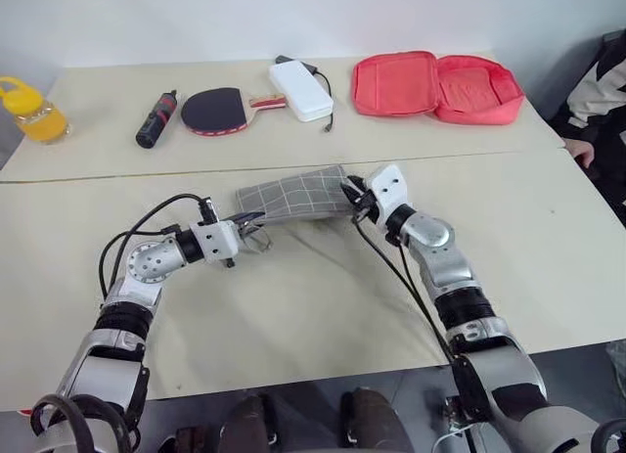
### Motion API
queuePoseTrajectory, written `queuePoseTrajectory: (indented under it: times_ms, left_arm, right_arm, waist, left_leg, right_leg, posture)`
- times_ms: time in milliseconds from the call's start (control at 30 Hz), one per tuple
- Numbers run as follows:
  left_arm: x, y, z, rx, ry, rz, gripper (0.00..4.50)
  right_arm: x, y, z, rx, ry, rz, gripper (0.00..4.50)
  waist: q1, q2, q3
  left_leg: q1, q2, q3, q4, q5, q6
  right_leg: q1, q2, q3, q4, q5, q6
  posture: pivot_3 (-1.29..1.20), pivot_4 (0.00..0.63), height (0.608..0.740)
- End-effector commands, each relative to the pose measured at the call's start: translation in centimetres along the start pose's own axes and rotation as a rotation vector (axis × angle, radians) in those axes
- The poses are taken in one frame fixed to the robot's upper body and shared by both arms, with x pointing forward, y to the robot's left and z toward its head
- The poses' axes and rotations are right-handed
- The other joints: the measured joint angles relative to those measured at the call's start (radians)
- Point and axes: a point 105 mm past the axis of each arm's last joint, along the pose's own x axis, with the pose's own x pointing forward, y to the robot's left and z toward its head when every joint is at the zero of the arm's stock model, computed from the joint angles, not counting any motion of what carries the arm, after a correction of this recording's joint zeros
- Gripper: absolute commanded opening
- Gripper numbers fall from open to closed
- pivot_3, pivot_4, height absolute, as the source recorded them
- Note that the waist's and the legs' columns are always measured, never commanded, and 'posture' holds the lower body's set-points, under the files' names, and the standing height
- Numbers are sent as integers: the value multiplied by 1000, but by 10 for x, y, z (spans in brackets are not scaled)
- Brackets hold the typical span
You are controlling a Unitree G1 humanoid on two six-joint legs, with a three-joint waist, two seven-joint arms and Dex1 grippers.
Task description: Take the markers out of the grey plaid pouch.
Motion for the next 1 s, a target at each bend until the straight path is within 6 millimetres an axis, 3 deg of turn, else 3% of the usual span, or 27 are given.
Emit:
queuePoseTrajectory:
  times_ms: [33, 100, 233, 333, 533, 667, 967, 1000]
  left_arm:
    - [1, 5, 10, -28, -30, 17, 88]
    - [3, 7, 14, -48, -40, 25, 88]
    - [6, 9, 22, -71, -54, 32, 88]
    - [9, 10, 31, -90, -70, 27, 88]
    - [10, 11, 43, -117, -76, 12, 88]
    - [9, 7, 44, -129, -70, -1, 88]
    - [6, 7, 41, -179, -64, 37, 88]
    - [6, 7, 42, -209, -78, 38, 88]
  right_arm:
    - [-13, 19, 36, -178, -76, 206, 2239]
    - [-19, 28, 37, -285, -55, 269, 2983]
    - [-21, 45, 27, -576, 13, 357, 2989]
    - [-15, 48, 17, -667, 41, 338, 2989]
    - [-10, 36, 5, -806, 82, 268, 2989]
    - [-8, 33, 2, -795, 83, 255, 2989]
    - [-7, 28, 8, -757, 65, 237, 19]
    - [-6, 27, 9, -738, 57, 225, 19]
  waist:
    - [0, 0, 0]
    - [1, 0, 0]
    - [-2, 0, 0]
    - [-4, 0, 0]
    - [-3, 0, 0]
    - [-3, 0, 0]
    - [-2, 0, 0]
    - [-2, 0, 0]
  left_leg:
    - [0, 0, 0, 0, 0, 0]
    - [0, 0, -1, 0, 0, 0]
    - [0, 0, 0, 2, 0, 0]
    - [0, 0, 0, 3, 0, 0]
    - [0, 0, 0, 3, 0, 0]
    - [0, 0, 0, 2, 0, 0]
    - [0, 0, 0, 2, 1, -1]
    - [0, 0, 0, 2, 1, -1]
  right_leg:
    - [0, 0, 0, 0, 0, 0]
    - [0, 0, 0, -1, 0, 0]
    - [0, 0, 0, -2, 0, 0]
    - [0, 0, 0, -1, 0, 0]
    - [0, 0, 0, 0, 0, 0]
    - [0, 0, 0, -1, 0, 0]
    - [0, 0, 0, -1, 0, 0]
    - [0, 0, 0, 0, 0, 0]
  posture:
    - [0, 150, 740]
    - [0, 150, 740]
    - [0, 150, 740]
    - [0, 150, 740]
    - [0, 150, 740]
    - [0, 150, 740]
    - [0, 150, 740]
    - [0, 150, 740]
